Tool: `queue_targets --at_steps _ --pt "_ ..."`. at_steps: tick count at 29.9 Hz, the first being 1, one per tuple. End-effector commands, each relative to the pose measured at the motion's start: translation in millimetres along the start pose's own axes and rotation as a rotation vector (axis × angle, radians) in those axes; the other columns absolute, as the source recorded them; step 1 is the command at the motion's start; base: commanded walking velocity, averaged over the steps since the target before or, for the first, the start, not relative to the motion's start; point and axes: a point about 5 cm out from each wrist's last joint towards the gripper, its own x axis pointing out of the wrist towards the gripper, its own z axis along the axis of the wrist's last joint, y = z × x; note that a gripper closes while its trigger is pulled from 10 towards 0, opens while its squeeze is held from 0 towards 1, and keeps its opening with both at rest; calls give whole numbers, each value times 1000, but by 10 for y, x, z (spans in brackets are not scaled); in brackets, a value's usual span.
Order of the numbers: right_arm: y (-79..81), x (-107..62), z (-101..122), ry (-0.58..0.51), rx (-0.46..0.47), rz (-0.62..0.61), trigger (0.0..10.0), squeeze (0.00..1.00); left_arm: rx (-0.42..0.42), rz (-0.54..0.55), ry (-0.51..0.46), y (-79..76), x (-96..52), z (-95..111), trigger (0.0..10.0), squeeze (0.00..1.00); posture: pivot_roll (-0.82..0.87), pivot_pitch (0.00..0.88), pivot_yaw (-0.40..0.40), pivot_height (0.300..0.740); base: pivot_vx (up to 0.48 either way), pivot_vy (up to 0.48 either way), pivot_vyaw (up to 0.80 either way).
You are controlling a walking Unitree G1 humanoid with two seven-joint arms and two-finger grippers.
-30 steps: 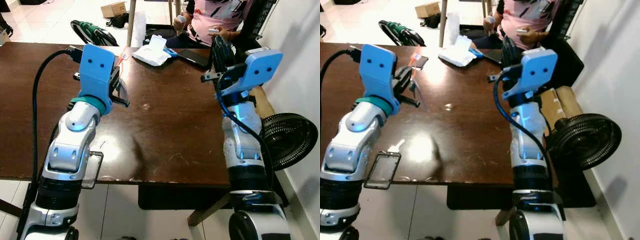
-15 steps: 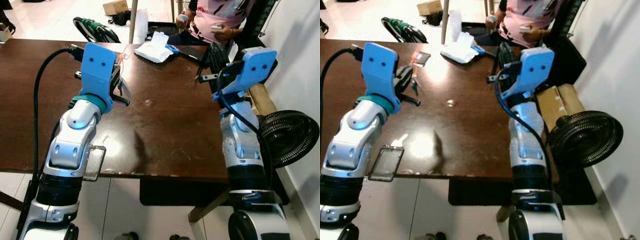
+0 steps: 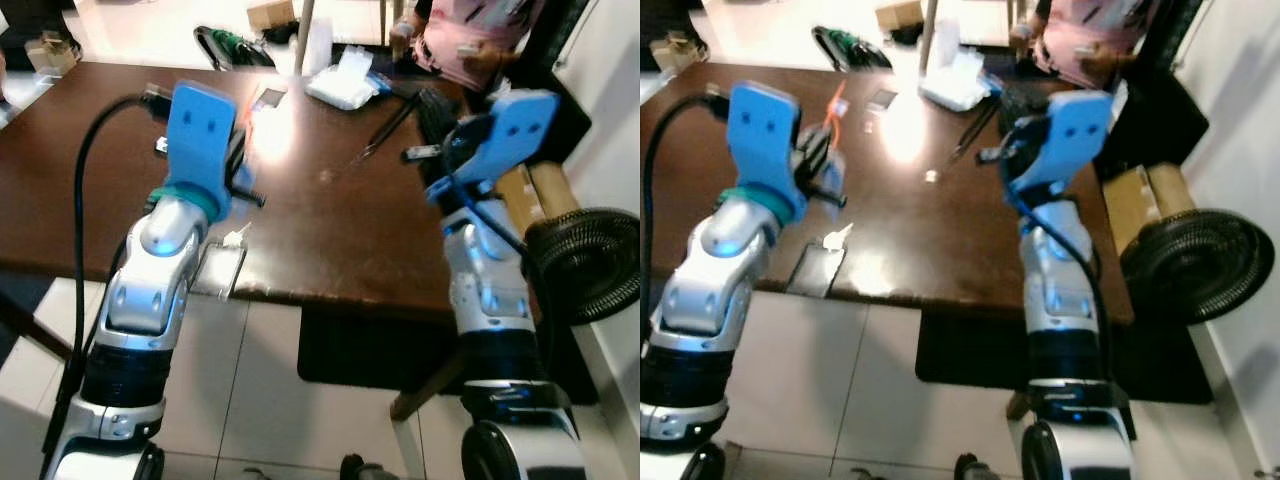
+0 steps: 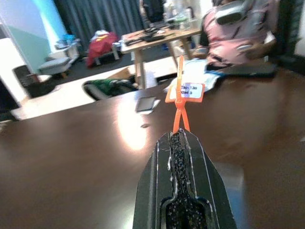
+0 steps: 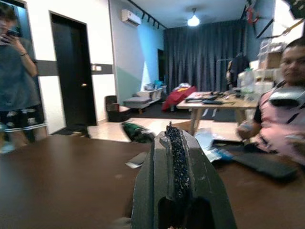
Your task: Hang keys on a hook
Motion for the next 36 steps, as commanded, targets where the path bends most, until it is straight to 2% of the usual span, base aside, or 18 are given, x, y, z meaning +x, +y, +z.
queue_targets --at_steps 1,12,20,36 --pt "45 -9 -8 14 1 29 10000 0 2 7 10 9 -3 -40 10000 0 78 0 80 740 -401 0 0" --pt "48 -11 -12 20 -30 51 10000 0 2 -6 14 -10 -3 -59 10000 0 78 0 81 740 -364 0 94" --pt "48 -8 -3 23 -59 63 10000 0 2 -49 30 -92 -9 -89 10000 0 77 0 80 740 0 0 800" --pt "67 9 -24 26 -65 70 10000 0 17 -49 56 -104 -8 -155 10000 0 82 0 81 740 0 0 800"
